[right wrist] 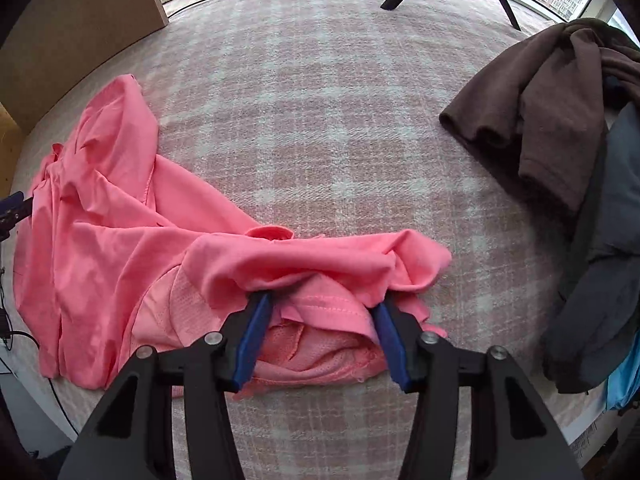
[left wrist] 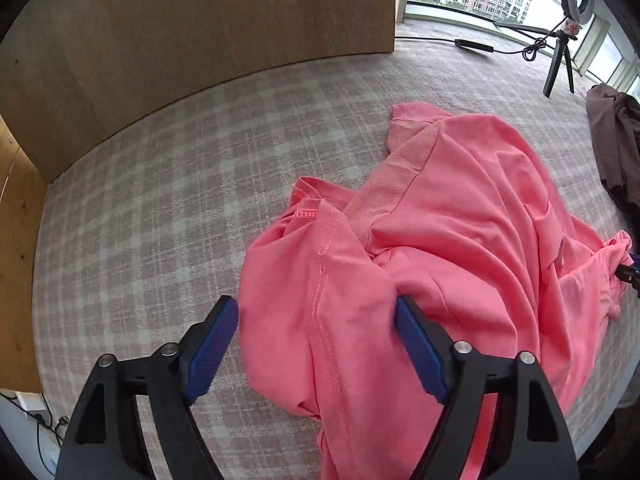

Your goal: Fold clothes

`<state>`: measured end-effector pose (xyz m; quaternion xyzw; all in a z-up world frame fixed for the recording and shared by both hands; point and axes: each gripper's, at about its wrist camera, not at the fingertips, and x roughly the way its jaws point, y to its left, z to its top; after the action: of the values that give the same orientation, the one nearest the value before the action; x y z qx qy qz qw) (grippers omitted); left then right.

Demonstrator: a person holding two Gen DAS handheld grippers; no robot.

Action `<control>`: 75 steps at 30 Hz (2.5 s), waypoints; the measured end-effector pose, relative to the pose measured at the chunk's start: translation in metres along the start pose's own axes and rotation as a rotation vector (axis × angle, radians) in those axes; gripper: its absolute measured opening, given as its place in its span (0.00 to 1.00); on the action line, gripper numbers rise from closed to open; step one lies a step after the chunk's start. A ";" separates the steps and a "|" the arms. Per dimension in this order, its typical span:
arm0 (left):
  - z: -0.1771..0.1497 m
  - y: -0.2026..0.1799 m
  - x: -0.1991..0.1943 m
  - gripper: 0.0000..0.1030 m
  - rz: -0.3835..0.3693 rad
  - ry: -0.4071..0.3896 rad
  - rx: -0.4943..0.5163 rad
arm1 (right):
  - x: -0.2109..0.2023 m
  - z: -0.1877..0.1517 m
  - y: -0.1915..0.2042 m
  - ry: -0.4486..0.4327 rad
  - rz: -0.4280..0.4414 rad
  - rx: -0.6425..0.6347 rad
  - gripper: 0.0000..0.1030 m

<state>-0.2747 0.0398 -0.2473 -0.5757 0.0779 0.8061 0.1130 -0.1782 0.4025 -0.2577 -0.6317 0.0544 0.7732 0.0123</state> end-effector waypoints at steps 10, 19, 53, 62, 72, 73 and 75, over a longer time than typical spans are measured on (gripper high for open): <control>-0.048 0.061 -0.087 0.02 -0.034 -0.144 -0.111 | -0.094 0.009 -0.008 -0.179 0.105 -0.023 0.07; -0.167 0.127 -0.110 0.03 0.227 0.092 -0.155 | -0.054 -0.065 -0.014 0.130 -0.121 -0.142 0.11; 0.023 0.039 -0.095 0.02 -0.022 -0.170 0.166 | -0.101 0.004 -0.002 -0.198 0.170 -0.064 0.05; -0.110 0.093 -0.065 0.02 0.119 0.135 0.126 | -0.040 -0.040 0.030 0.082 0.083 -0.197 0.22; -0.060 -0.023 -0.054 0.35 -0.040 0.017 0.386 | -0.036 -0.016 0.046 -0.021 -0.014 -0.280 0.56; -0.056 -0.029 -0.043 0.35 -0.044 0.044 0.399 | -0.032 -0.012 0.044 -0.009 -0.005 -0.277 0.56; -0.052 -0.034 -0.028 0.30 -0.039 0.083 0.412 | -0.022 -0.011 0.045 0.004 0.020 -0.287 0.56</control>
<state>-0.2097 0.0563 -0.2378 -0.5745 0.2343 0.7465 0.2406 -0.1668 0.3581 -0.2354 -0.6281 -0.0505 0.7717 -0.0858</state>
